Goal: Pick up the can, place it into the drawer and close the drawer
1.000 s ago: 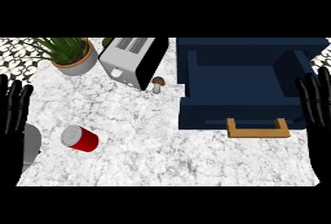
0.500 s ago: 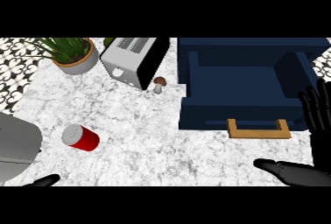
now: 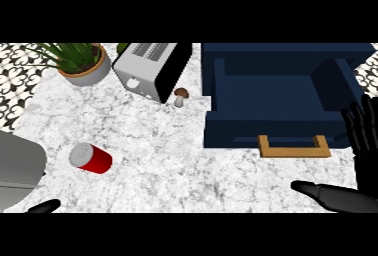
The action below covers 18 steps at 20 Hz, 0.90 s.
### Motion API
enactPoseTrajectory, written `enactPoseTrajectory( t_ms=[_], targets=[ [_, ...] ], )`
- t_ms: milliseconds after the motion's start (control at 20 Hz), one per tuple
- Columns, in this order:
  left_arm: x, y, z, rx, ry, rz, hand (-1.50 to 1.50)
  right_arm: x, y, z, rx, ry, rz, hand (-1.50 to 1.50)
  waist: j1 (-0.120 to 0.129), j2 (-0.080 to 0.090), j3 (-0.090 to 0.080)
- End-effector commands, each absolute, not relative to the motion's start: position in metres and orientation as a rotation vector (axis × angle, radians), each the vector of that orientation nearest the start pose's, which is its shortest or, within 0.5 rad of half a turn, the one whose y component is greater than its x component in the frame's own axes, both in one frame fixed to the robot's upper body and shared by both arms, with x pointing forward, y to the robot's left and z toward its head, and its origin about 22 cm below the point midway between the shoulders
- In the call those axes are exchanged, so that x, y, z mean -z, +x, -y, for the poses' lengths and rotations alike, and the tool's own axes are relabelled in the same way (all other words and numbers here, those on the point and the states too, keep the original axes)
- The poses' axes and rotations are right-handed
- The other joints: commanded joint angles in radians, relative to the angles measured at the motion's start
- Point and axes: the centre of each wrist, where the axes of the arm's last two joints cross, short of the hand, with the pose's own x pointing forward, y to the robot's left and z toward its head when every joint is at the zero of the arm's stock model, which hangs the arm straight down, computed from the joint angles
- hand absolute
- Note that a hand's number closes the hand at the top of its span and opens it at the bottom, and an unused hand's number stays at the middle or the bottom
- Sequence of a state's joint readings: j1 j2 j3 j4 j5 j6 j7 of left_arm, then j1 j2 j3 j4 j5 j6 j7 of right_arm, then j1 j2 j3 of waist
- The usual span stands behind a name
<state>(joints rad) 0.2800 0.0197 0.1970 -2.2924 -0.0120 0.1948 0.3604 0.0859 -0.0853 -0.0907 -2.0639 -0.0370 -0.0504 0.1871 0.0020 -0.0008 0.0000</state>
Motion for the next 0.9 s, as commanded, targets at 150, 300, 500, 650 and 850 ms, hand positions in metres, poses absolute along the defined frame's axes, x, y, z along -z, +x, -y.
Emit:
enactPoseTrajectory(
  t_ms=[150, 300, 500, 650, 850],
  targets=[
    [-0.108, 0.162, -0.268, -0.349, 0.409, 1.594, -1.50, -0.102, 0.178, 0.282, 0.065, -0.162, 1.817, -1.50, -0.007, 0.000, 0.000],
    [-0.086, 0.176, -0.266, -0.351, 0.389, 1.589, -1.50, -0.105, 0.190, 0.272, 0.067, -0.167, 1.803, -1.50, -0.004, 0.000, 0.000],
    [-0.056, 0.159, -0.271, -0.346, 0.430, 1.537, -1.50, -0.105, 0.165, 0.303, 0.073, -0.192, 1.835, -1.50, -0.005, -0.001, 0.000],
    [-0.034, 0.177, -0.261, -0.346, 0.413, 1.523, -1.50, -0.102, 0.173, 0.280, 0.058, -0.197, 1.828, -1.50, -0.004, 0.000, 0.000],
    [-0.007, 0.172, -0.246, -0.346, 0.456, 1.510, -1.50, -0.124, 0.178, 0.294, 0.060, -0.172, 1.829, -1.50, -0.003, 0.000, 0.000]
  ],
)
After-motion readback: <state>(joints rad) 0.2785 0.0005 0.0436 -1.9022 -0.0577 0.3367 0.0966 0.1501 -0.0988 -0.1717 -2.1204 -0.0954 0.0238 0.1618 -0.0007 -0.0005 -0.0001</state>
